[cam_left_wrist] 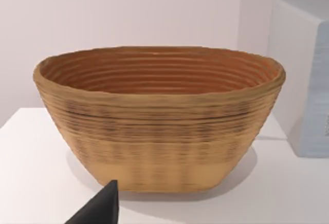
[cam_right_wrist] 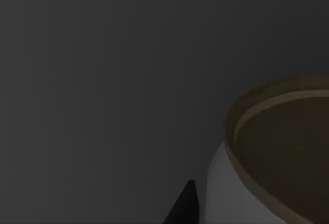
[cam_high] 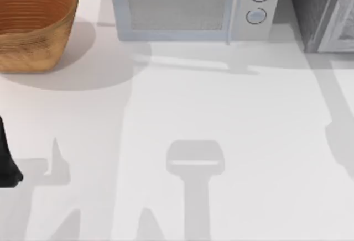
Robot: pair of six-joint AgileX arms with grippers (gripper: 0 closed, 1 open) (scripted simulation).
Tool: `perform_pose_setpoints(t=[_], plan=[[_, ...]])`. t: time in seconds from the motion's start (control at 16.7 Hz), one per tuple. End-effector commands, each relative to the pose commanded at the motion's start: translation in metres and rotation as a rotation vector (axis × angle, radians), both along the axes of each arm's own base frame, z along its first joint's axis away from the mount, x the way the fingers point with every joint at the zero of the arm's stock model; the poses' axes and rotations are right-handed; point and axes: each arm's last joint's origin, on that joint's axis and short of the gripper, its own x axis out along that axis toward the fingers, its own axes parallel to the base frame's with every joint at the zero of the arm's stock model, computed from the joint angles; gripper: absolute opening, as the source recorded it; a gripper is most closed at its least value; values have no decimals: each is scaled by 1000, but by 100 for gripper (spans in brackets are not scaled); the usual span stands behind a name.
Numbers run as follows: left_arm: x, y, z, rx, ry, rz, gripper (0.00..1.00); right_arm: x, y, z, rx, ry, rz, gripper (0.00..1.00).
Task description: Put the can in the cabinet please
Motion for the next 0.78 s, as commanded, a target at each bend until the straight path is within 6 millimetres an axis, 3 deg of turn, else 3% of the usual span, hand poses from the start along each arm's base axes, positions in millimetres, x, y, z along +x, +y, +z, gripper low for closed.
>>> perform_pose_setpoints(t=[0.42, 0.78], plan=[[0, 0, 0, 0, 0, 0, 100, 0, 0, 0, 0, 0, 0, 98], [0, 0, 0, 0, 0, 0, 100, 0, 0, 0, 0, 0, 0, 100]])
